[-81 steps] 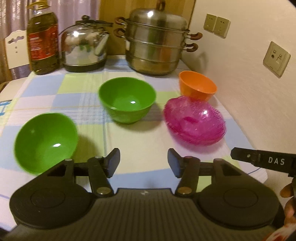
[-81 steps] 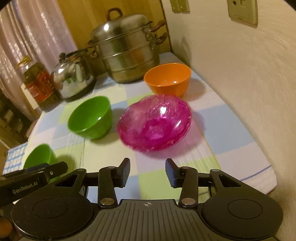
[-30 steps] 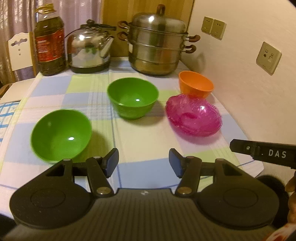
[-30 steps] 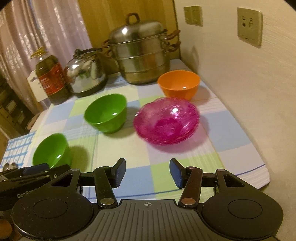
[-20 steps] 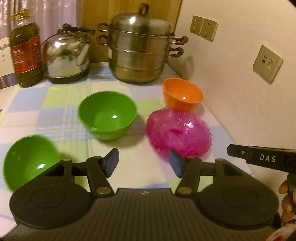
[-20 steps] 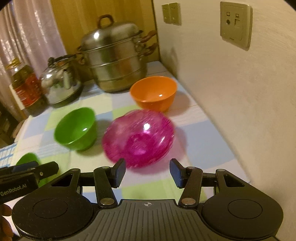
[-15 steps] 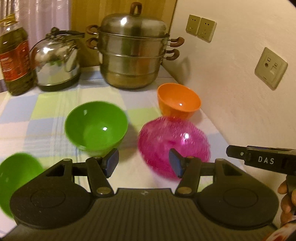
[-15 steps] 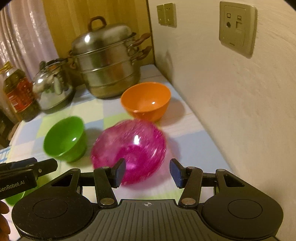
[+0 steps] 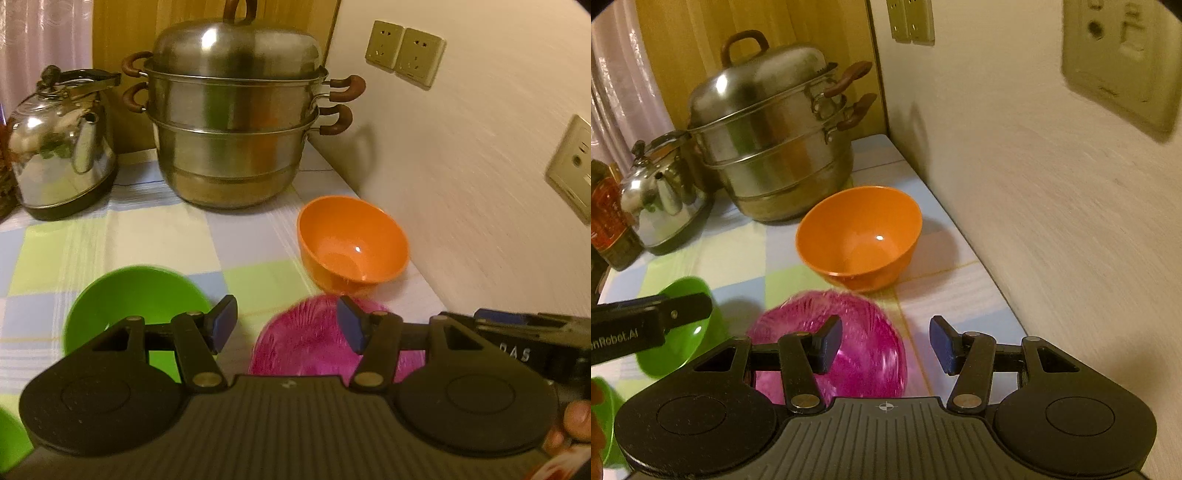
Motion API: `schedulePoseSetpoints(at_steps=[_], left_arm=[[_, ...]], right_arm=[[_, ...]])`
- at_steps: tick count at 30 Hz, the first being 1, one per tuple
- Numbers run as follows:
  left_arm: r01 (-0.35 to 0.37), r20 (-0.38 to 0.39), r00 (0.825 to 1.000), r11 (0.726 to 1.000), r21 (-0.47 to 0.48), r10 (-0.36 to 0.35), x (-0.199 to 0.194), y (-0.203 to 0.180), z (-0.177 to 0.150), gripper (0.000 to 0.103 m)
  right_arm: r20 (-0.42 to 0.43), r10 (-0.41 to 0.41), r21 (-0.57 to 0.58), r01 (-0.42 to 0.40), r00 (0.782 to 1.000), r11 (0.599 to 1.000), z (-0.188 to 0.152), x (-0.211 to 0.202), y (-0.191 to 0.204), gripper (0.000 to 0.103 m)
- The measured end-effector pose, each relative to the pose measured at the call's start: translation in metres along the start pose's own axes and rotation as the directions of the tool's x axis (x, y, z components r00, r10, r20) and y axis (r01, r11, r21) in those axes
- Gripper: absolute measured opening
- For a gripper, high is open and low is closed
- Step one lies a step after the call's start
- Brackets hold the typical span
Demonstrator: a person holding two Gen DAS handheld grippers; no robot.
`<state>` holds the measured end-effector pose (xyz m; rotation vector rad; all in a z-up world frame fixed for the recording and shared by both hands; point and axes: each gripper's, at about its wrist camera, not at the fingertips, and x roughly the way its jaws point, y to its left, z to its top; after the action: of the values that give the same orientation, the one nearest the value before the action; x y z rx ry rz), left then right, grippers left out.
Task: Organize plates and bowls
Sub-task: 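Move both grippers to the orange bowl beside the steamer pot, then close both grippers on the rim of the orange bowl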
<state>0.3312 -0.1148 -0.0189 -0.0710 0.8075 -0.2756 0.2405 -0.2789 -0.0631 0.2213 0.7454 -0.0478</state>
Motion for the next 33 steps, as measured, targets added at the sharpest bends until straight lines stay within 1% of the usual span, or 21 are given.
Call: schedulePoseSetpoints(at_steps=[5,9,13,17,19,21,24,25,26,27,29,31,33], left_arm=[[-0.004,-0.019,1.0,1.0,0.019,0.005,0.03,0.003,0.018,0.056],[0.009,-0.033,0.999,1.0,0.005,-0.009,0.054,0.01,0.032,0.055],[0.054,-0.041,0.998,0.998,-0.029,-0.055,0.076,0.013,0.045,0.055],[0.062,-0.066,0.996,0.998,-0.029,-0.063,0.103,0.01,0.052,0.046],[0.079,-0.078,0.993,0.995,-0.056,-0.083,0.116,0.012,0.054,0.045],[0.095,-0.09,0.991,0.992,-0.087,-0.103,0.128,0.014,0.055,0.044],[0.095,-0.111,0.988,0.99,-0.101,-0.106,0.143,0.014,0.057,0.042],[0.093,-0.123,0.987,0.99,-0.102,-0.105,0.148,0.015,0.057,0.039],[0.087,-0.133,0.986,0.991,-0.103,-0.1,0.153,0.015,0.058,0.036],[0.087,-0.14,0.985,0.991,-0.102,-0.101,0.157,0.014,0.058,0.034],[0.096,-0.154,0.982,0.99,-0.106,-0.112,0.165,0.015,0.058,0.031],[0.095,-0.164,0.98,0.99,-0.105,-0.111,0.172,0.014,0.057,0.03],[0.096,-0.171,0.979,0.99,-0.108,-0.114,0.179,0.015,0.056,0.027]], right_arm=[[-0.007,0.006,0.009,-0.006,1.0,1.0,0.014,0.029,-0.005,0.053],[-0.005,0.014,0.031,-0.014,1.0,0.999,0.027,0.047,-0.013,0.053],[0.003,0.018,0.053,-0.018,1.0,0.998,0.044,0.064,-0.019,0.053],[-0.009,0.032,0.054,-0.032,0.999,0.998,0.056,0.085,-0.02,0.052],[-0.024,0.035,0.05,-0.034,0.999,0.998,0.06,0.097,-0.019,0.052],[-0.036,0.021,0.035,-0.019,0.999,0.999,0.061,0.108,-0.019,0.052],[-0.059,0.024,0.045,-0.021,0.998,0.999,0.065,0.124,-0.024,0.052],[-0.071,0.024,0.054,-0.02,0.997,0.998,0.066,0.129,-0.027,0.052],[-0.082,0.027,0.064,-0.022,0.996,0.998,0.067,0.134,-0.03,0.051],[-0.09,0.03,0.074,-0.023,0.995,0.997,0.067,0.137,-0.032,0.05],[-0.108,0.035,0.084,-0.026,0.994,0.996,0.069,0.144,-0.036,0.04],[-0.125,0.036,0.092,-0.024,0.992,0.995,0.069,0.149,-0.038,0.037],[-0.134,0.038,0.1,-0.025,0.99,0.995,0.07,0.154,-0.041,0.036]])
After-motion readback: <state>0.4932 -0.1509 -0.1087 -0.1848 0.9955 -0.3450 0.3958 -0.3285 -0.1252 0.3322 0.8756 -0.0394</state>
